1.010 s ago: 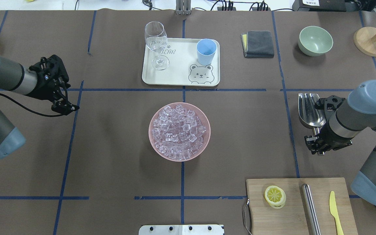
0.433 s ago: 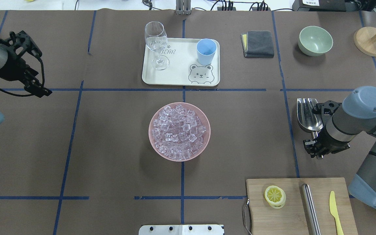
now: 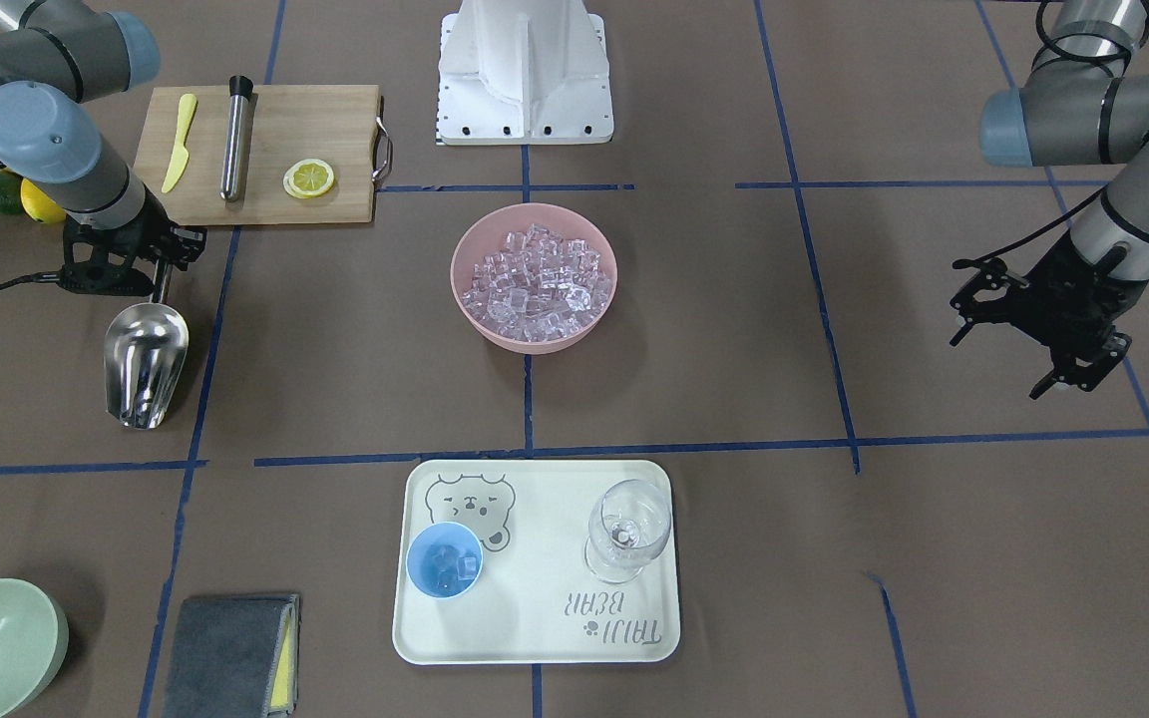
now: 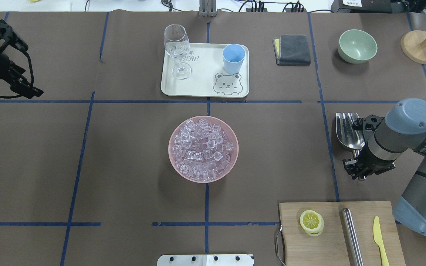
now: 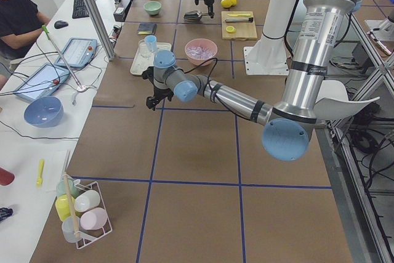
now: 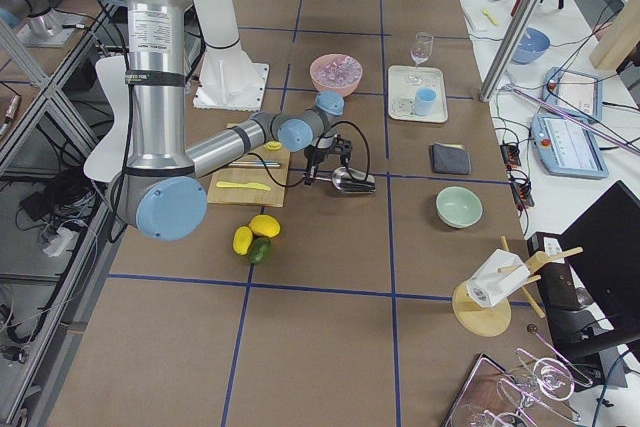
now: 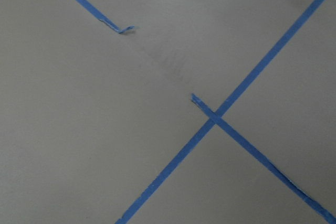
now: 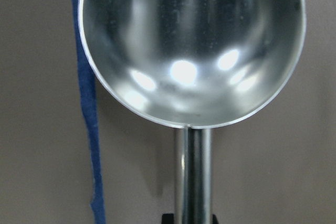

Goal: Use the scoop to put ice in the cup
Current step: 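Lower the scoop onto the table and release it with the right gripper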

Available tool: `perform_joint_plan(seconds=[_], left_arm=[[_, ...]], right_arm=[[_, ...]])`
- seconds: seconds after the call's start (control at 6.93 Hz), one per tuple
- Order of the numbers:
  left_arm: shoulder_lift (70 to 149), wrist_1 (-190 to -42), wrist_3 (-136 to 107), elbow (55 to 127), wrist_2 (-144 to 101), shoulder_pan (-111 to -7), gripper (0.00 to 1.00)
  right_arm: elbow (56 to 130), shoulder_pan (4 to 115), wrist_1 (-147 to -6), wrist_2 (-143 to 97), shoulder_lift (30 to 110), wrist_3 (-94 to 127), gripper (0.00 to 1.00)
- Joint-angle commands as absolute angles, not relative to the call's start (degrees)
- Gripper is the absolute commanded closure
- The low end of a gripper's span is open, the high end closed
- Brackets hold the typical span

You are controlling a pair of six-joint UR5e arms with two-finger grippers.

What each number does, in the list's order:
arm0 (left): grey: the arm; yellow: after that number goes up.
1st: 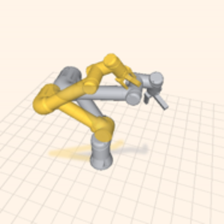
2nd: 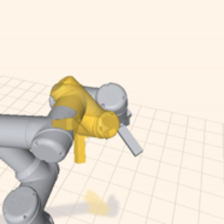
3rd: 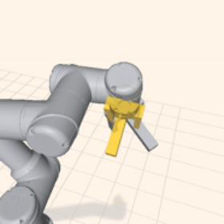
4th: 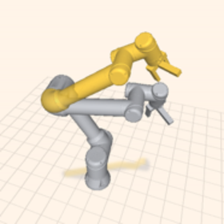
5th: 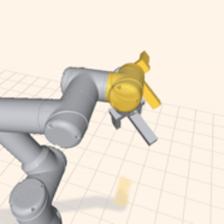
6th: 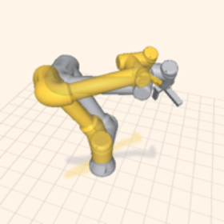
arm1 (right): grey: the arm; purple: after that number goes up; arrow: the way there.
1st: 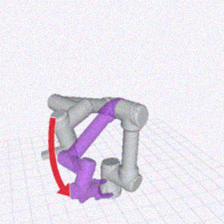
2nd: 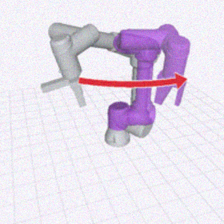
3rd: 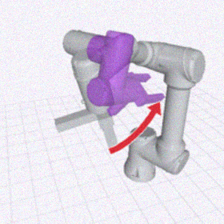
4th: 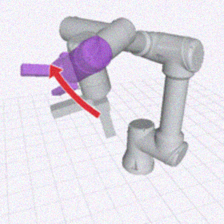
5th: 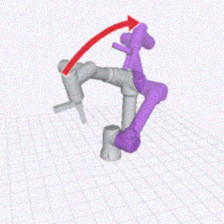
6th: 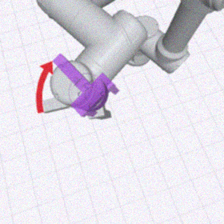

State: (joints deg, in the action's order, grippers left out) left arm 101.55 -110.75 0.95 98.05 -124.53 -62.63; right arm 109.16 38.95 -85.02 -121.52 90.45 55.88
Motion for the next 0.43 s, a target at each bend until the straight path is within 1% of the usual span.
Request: perform_joint_plan(seconds=[0.0,0.14,0.29], left_arm=[[101.51,-110.30,0.97,97.74,-124.37,-64.33,0.00],[101.43,-110.30,0.97,97.56,-124.37,-64.94,0.00],[100.73,-109.08,0.97,97.73,-124.37,-65.13,0.00]], right_arm=[[108.81,38.76,-84.99,-121.38,90.35,55.72,0.20],[108.90,38.76,-84.99,-121.29,90.35,55.81,0.00],[109.24,38.76,-84.99,-121.46,90.26,55.55,0.00]])
